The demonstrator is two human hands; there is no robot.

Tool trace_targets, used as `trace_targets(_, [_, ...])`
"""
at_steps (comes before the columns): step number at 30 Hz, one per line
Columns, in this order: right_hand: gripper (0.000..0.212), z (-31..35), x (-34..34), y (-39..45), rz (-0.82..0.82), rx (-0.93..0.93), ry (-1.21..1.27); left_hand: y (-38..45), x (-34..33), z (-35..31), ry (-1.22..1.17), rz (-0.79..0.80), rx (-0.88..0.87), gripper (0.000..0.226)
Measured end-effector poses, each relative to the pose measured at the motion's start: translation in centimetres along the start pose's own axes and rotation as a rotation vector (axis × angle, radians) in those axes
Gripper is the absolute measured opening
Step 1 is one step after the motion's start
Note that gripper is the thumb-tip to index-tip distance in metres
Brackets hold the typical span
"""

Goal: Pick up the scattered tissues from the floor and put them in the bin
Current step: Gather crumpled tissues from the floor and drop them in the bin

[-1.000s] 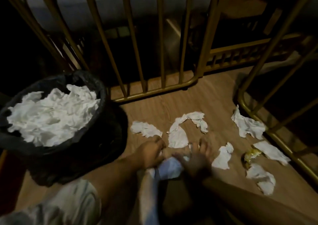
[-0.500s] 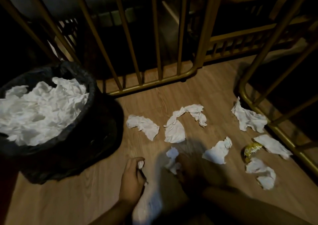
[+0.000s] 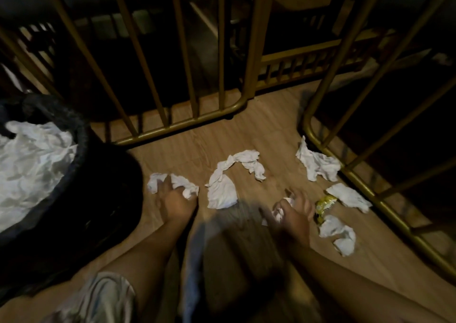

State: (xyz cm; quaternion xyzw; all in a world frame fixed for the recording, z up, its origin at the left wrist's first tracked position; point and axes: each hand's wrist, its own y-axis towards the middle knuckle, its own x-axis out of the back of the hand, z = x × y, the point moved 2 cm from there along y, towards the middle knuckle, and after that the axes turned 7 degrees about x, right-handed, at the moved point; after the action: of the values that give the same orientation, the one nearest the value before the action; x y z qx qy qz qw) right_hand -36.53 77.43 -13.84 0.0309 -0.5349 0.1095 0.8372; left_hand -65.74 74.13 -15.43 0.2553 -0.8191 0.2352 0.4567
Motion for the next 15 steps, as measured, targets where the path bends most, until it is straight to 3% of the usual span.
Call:
trace_targets(3, [0.030,-1.2,-0.7,-0.8,0.075,0.027,0.137,-1.0,-0.4,1.7,-0.109,0.009,0.000,0.051])
trace_targets(5, [0.014,-1.5,-1.0,-1.7,0.035,0.177,0.198,-2.6,-0.3,2.5,-0.136,-0.041,-0.075,0.040])
trace_targets(8, [0.019,-0.9,-1.0,-2.2,-0.026,0.386,0.301,-4.0,1.0,2.0,-0.204,0.011,-0.054,0.022])
trace_targets(11, [0.027,0.8,-1.2,-0.5,0.043,0.416,0.234,-4.1,2.1,0.7,-0.390,-0.017,0.032,0.028])
trace_targets(15, [0.028,3.9,0.0,3.6,0.004,0.330,0.354,-3.0,1.7,-2.1,-0.482,0.062,-0.087,0.017])
